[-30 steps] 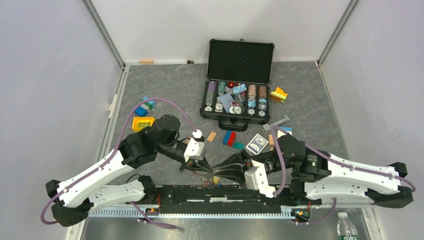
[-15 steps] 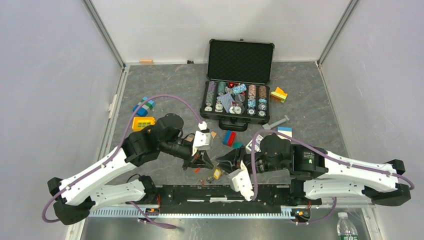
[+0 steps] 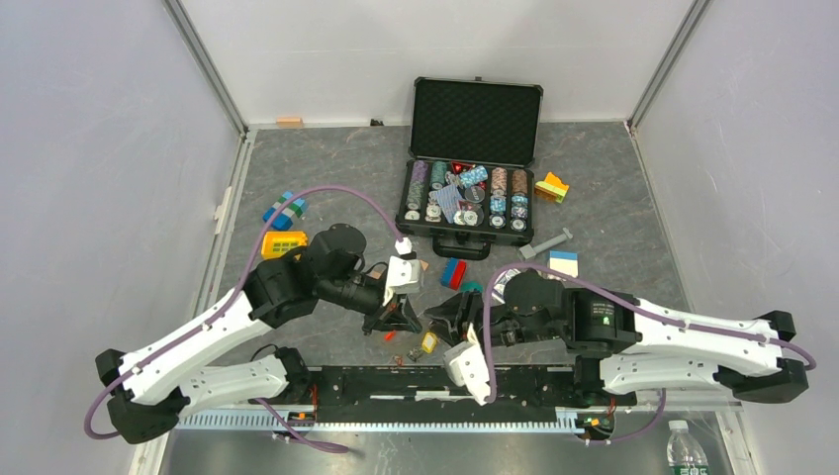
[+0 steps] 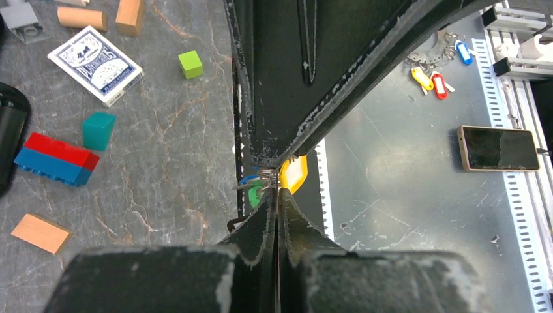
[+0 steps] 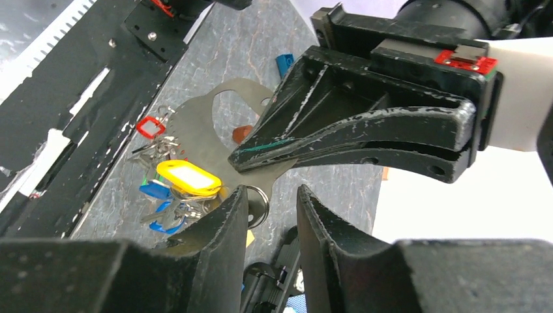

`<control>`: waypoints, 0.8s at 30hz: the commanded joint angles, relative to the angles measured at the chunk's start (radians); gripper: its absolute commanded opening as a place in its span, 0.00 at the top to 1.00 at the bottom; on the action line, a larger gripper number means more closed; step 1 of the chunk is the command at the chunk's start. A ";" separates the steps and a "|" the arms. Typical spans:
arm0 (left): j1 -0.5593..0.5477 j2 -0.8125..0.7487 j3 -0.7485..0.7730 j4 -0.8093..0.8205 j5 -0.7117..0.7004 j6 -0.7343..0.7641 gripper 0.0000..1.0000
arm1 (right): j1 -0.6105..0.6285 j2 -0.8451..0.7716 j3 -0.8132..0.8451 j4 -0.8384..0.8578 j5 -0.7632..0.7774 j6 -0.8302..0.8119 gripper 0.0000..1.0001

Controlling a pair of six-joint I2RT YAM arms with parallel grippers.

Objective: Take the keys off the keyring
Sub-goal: Remove the key from the keyring.

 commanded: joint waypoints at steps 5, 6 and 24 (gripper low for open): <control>0.001 0.004 0.062 0.021 0.012 -0.034 0.98 | 0.018 0.032 0.013 -0.035 0.050 -0.024 0.63; 0.001 0.003 0.062 0.020 0.012 -0.033 0.98 | 0.020 0.035 0.010 -0.034 0.058 -0.024 0.63; 0.002 -0.014 0.046 0.010 0.002 -0.025 0.98 | 0.029 -0.079 -0.127 0.219 0.074 0.041 1.00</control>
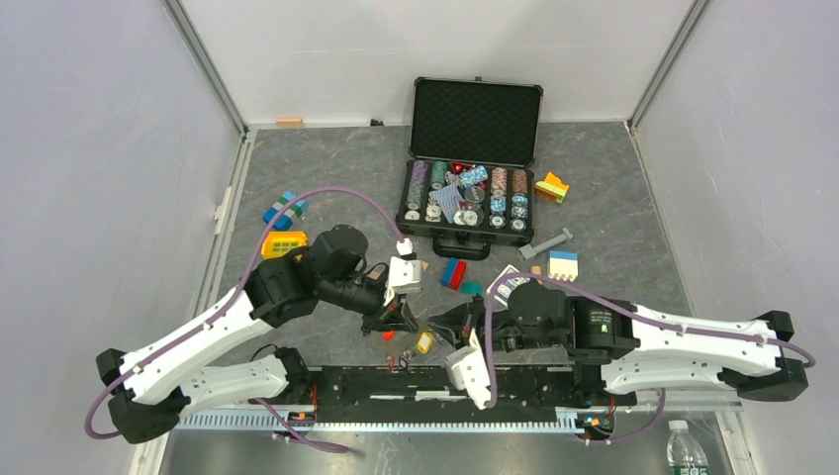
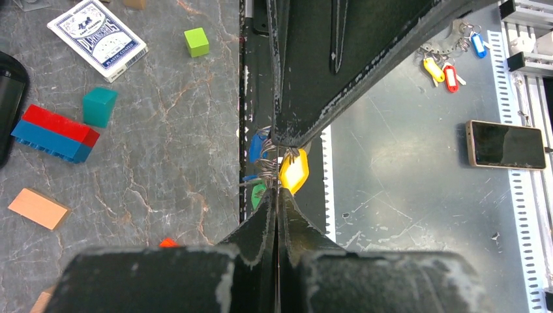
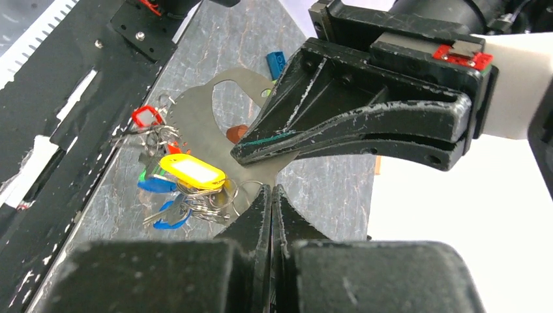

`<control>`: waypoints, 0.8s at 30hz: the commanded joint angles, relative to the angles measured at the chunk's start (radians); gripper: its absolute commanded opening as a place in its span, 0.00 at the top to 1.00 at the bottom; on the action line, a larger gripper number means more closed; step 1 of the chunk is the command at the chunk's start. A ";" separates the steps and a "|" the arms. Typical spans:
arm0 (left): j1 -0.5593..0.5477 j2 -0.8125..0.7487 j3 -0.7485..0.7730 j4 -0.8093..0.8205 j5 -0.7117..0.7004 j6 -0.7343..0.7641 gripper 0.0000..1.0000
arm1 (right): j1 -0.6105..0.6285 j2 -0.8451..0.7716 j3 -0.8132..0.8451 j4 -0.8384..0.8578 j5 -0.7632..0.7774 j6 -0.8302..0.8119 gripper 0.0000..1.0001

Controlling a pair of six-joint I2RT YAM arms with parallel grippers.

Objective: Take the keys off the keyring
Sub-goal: Remove the key from the keyring.

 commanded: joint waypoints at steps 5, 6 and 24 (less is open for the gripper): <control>-0.002 -0.044 0.035 0.065 0.034 -0.028 0.98 | 0.001 -0.110 -0.088 0.216 0.011 0.061 1.00; -0.002 -0.045 0.033 0.065 0.030 -0.030 0.98 | 0.001 -0.117 -0.093 0.222 0.016 0.065 1.00; -0.002 0.029 0.125 -0.107 0.067 0.075 0.98 | 0.001 -0.047 0.030 0.031 -0.109 0.108 0.50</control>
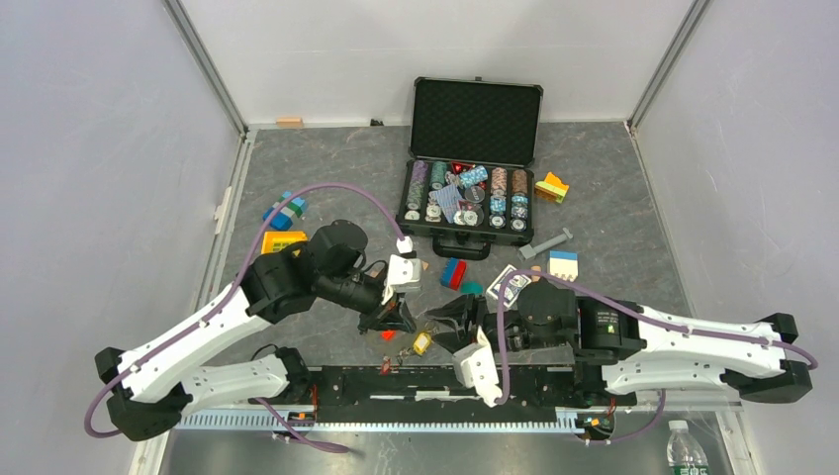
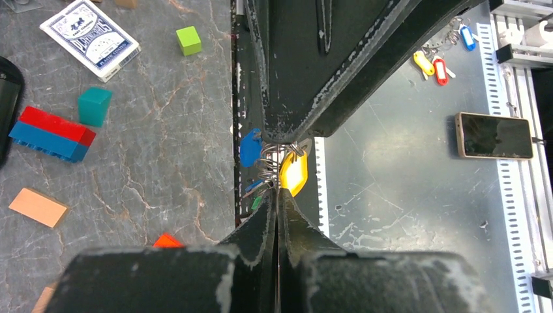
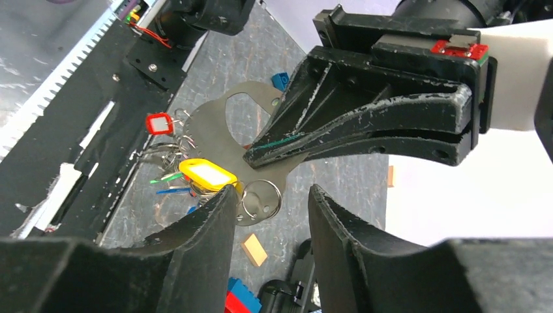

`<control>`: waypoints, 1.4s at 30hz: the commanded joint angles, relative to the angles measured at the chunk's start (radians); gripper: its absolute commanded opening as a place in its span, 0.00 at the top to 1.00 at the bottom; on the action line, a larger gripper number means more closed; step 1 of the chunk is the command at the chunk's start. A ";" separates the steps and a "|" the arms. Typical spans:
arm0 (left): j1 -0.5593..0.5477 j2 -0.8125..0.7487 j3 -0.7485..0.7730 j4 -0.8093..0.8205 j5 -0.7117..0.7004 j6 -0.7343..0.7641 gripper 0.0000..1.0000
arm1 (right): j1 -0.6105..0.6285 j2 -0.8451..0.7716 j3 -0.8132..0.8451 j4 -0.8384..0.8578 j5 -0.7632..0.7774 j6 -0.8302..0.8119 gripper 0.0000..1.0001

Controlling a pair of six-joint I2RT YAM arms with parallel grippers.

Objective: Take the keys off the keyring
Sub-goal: Remove the key from the keyring.

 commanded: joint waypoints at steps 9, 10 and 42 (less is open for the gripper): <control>-0.002 0.019 0.065 -0.051 0.100 0.072 0.98 | 0.001 0.059 0.097 -0.063 -0.084 0.044 0.48; -0.001 0.018 0.065 -0.051 0.103 0.071 0.98 | 0.001 0.069 0.101 -0.070 -0.084 0.044 0.47; -0.001 0.013 0.067 -0.051 0.100 0.080 0.98 | 0.001 -0.018 0.041 -0.088 -0.061 0.051 0.54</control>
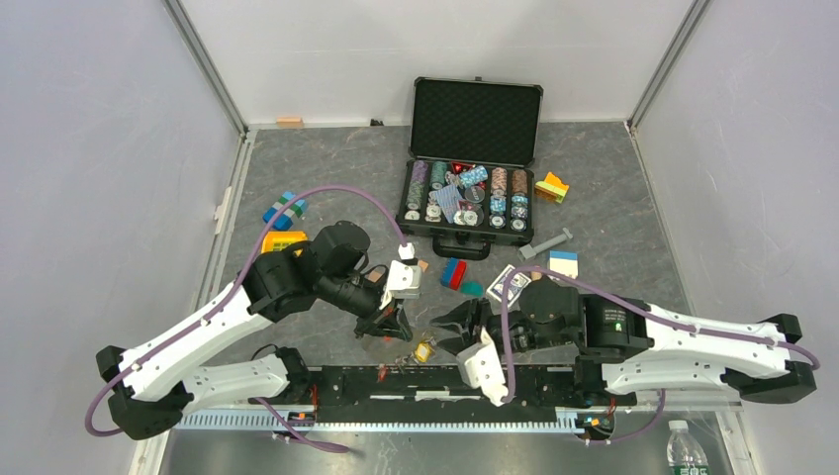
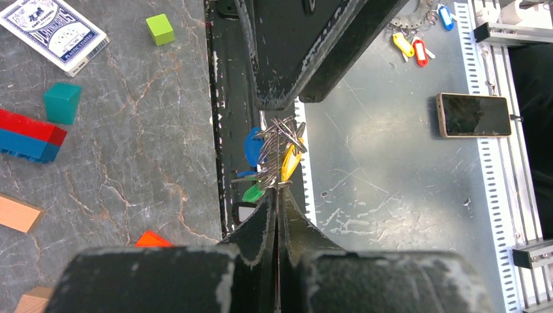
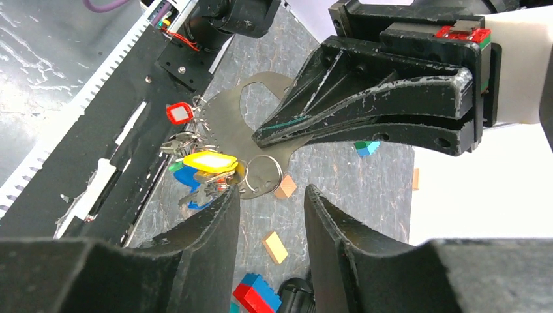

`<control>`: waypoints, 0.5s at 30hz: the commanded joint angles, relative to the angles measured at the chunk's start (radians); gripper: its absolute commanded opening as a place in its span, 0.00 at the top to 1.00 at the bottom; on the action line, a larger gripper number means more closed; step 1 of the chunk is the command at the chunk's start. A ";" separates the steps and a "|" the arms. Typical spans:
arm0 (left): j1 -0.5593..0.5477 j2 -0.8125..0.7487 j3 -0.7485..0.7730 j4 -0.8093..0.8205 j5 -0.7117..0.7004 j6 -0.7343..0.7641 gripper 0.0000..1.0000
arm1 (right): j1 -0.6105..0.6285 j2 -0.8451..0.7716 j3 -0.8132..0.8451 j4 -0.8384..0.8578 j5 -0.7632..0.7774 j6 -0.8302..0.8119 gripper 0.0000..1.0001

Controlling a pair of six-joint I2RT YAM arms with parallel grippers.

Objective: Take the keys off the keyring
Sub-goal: Remove the key from the keyring.

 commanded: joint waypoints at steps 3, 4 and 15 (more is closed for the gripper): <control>-0.002 -0.007 0.046 0.023 0.046 0.036 0.98 | 0.001 -0.039 -0.027 0.017 0.015 -0.005 0.52; -0.001 -0.006 0.046 0.023 0.047 0.035 0.98 | 0.001 -0.039 -0.028 0.019 0.015 -0.006 0.51; -0.001 0.010 0.043 0.023 0.091 0.041 0.98 | 0.001 0.075 0.043 -0.012 -0.029 -0.029 0.42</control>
